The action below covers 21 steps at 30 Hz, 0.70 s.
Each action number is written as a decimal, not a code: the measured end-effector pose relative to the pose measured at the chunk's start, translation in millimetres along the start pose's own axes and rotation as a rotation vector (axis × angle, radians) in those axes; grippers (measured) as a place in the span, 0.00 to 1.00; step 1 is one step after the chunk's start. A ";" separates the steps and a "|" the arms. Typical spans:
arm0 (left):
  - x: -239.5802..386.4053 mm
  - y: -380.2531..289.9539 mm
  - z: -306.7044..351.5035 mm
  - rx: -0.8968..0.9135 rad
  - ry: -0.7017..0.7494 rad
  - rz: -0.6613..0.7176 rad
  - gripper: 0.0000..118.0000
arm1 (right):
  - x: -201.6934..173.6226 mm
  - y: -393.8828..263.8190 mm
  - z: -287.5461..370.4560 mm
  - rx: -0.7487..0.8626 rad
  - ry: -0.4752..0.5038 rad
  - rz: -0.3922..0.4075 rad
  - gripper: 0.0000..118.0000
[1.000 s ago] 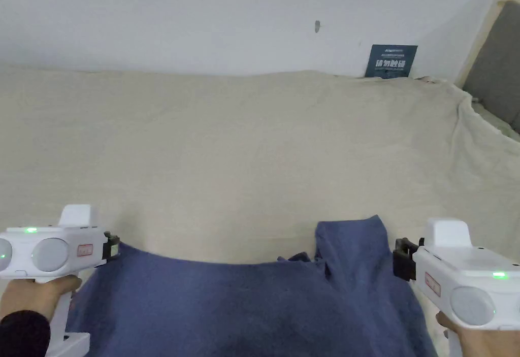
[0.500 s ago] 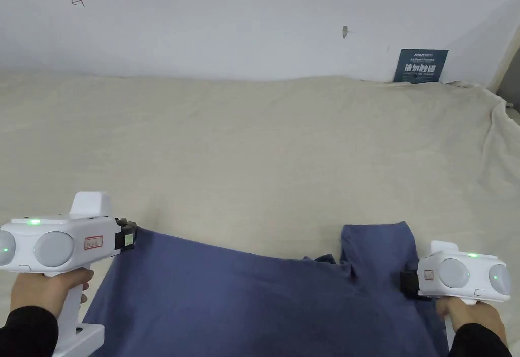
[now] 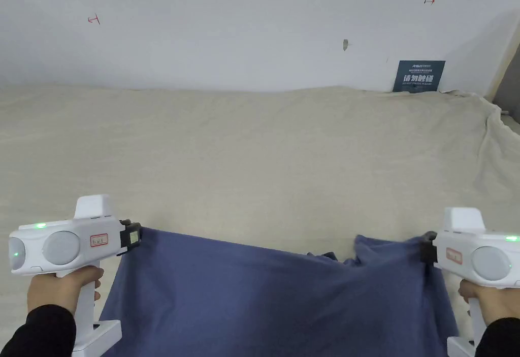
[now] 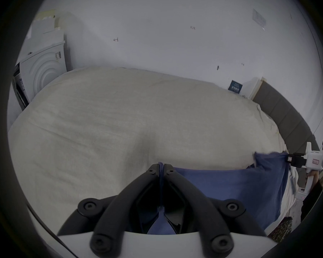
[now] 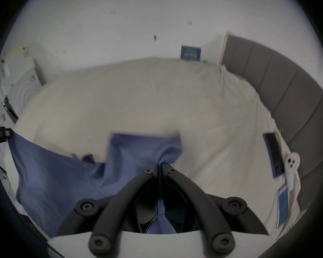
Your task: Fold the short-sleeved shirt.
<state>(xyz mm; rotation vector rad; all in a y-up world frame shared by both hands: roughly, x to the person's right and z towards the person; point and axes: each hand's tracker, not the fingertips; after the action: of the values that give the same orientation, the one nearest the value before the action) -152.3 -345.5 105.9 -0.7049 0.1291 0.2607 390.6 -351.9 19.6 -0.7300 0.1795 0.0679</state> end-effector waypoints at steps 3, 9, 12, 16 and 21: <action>-3.6 9.6 22.2 0.049 0.007 0.031 0.00 | -1.0 19.7 37.0 0.109 0.021 0.001 0.02; -5.7 50.1 80.9 0.174 0.026 0.054 0.00 | -5.0 68.3 101.2 0.315 0.057 -0.002 0.02; -5.3 79.2 108.4 0.243 0.038 0.053 0.00 | -8.7 96.0 123.7 0.409 0.061 0.011 0.02; 0.5 122.1 141.8 0.334 0.042 0.043 0.00 | -13.8 139.2 146.1 0.501 0.068 0.021 0.02; 11.7 174.7 168.1 0.432 0.049 0.023 0.00 | -21.3 194.8 169.1 0.606 0.061 0.035 0.02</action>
<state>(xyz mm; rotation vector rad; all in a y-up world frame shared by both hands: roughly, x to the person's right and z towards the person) -185.0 -105.5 121.8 -0.2810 0.2320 0.2278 369.0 -93.9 19.2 -0.1243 0.2561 0.0217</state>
